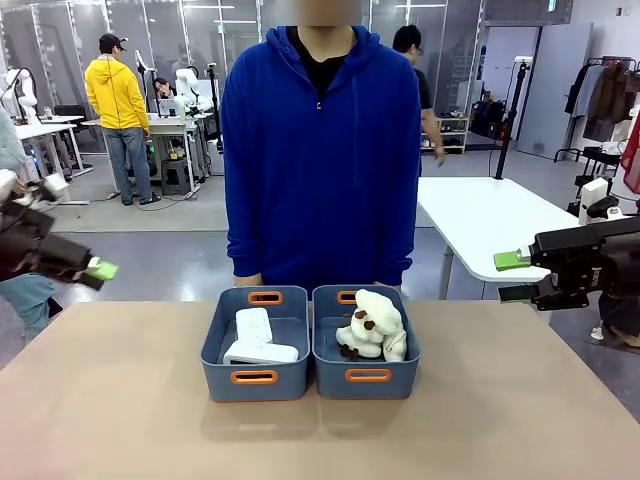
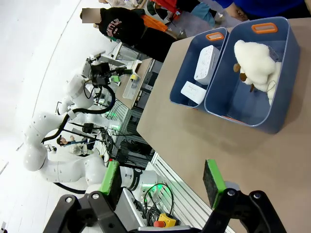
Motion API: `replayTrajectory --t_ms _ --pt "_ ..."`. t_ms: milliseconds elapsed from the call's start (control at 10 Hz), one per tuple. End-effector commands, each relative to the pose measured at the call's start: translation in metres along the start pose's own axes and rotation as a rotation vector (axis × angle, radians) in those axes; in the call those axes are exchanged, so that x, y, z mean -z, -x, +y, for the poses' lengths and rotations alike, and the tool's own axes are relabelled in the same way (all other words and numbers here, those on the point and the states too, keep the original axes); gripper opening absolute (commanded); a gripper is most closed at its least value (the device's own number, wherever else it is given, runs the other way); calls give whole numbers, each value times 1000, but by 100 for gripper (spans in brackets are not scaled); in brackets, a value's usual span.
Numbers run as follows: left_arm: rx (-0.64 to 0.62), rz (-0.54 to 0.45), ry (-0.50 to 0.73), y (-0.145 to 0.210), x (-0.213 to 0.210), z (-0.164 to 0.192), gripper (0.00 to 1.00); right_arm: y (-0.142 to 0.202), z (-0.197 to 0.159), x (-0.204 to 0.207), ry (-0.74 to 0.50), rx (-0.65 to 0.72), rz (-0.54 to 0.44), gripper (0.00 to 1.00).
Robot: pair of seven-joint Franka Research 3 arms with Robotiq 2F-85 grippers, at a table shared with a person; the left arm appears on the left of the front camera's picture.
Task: Sort the digital clocks into the basket.
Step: Pick up the Digital clock from the table and place it into the empty Plastic storage basket.
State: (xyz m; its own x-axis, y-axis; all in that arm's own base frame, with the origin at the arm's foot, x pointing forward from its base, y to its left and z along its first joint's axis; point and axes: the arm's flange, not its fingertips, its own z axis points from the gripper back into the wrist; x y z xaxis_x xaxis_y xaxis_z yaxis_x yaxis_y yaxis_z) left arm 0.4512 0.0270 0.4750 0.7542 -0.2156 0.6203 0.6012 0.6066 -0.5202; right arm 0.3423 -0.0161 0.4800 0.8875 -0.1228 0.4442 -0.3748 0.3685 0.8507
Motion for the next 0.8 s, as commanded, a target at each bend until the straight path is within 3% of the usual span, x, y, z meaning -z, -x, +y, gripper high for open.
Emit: replayTrajectory --t_ms 0,200,300,700 --pt "-42 -31 -28 30 -8 -14 97 -1 -1 2 -17 -16 -12 86" --pt "-60 -103 -9 44 -9 -24 97 -1 -1 2 -17 -16 -12 86" --pt "-59 -32 -16 38 -16 0 97 -1 -1 2 -17 -16 -12 86" --pt "-59 -32 -16 38 -16 0 97 -1 -1 2 -17 -16 -12 86"
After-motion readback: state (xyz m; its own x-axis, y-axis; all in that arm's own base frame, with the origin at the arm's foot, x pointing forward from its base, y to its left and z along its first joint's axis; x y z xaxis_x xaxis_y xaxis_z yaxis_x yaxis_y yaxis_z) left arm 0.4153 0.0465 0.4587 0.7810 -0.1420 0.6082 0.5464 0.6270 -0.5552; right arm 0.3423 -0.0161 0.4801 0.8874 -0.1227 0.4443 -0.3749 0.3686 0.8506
